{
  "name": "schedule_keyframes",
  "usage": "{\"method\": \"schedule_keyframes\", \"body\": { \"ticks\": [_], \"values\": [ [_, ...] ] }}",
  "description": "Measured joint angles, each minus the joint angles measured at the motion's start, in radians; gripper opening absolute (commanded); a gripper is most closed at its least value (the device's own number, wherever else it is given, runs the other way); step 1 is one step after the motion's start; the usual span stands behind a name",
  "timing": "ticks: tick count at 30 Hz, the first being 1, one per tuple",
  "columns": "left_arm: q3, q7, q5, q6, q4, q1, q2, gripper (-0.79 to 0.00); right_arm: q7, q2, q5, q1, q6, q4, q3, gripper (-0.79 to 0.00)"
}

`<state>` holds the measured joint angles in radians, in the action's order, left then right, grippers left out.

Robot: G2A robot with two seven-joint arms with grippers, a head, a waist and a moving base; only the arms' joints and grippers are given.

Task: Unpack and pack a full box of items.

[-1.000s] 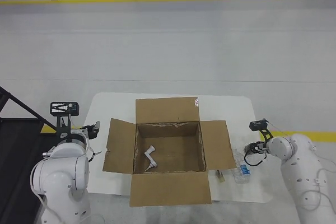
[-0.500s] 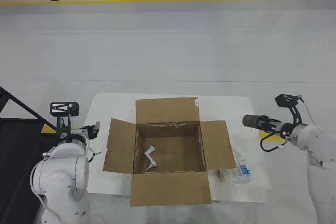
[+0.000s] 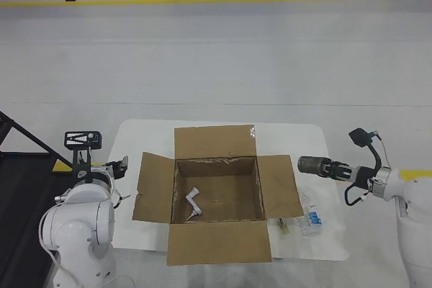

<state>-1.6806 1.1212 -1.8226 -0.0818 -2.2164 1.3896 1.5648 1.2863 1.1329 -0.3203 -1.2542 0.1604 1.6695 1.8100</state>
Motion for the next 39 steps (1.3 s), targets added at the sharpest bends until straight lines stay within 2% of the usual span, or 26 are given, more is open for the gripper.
{"method": "schedule_keyframes", "body": {
  "ticks": [4, 8, 11, 15, 17, 20, 24, 27, 39],
  "values": [
    [0.0, 0.0, 0.0, 0.0, 0.0, 0.0, 0.0, 0.0, -0.012, 0.001, 0.014, -0.006, 0.012, 0.006, -0.01, -0.785],
    [0.0, 0.0, 0.0, 0.0, 0.0, 0.0, 0.0, 0.0, -0.026, 0.0, -0.007, 0.001, 0.046, 0.071, -0.093, -0.785],
    [0.0, 0.0, 0.0, 0.0, 0.0, 0.0, 0.0, 0.0, -0.049, 0.007, -0.064, 0.032, -0.006, 0.113, -0.212, -0.785],
    [0.0, 0.0, 0.0, 0.0, 0.0, 0.0, 0.0, 0.0, -0.101, 0.027, -0.198, 0.103, -0.061, 0.134, -0.449, -0.785],
    [0.0, 0.0, 0.0, 0.0, 0.0, 0.0, 0.0, 0.0, -0.14, 0.038, -0.276, 0.137, -0.09, 0.118, -0.552, -0.785],
    [0.0, 0.0, 0.0, 0.0, 0.0, 0.0, 0.0, 0.0, -0.202, 0.061, -0.417, 0.192, -0.192, 0.06, -0.717, -0.785],
    [0.0, 0.0, 0.0, 0.0, 0.0, 0.0, 0.0, 0.0, -0.266, 0.087, -0.517, 0.222, -0.3, -0.005, -0.856, -0.785],
    [0.0, 0.0, 0.0, 0.0, 0.0, 0.0, 0.0, 0.0, -0.288, 0.095, -0.531, 0.227, -0.321, -0.039, -0.896, -0.785],
    [0.0, 0.0, 0.0, 0.0, 0.0, 0.0, 0.0, 0.0, -0.287, 0.095, -0.53, 0.227, -0.319, -0.038, -0.894, -0.785]
  ]
}}
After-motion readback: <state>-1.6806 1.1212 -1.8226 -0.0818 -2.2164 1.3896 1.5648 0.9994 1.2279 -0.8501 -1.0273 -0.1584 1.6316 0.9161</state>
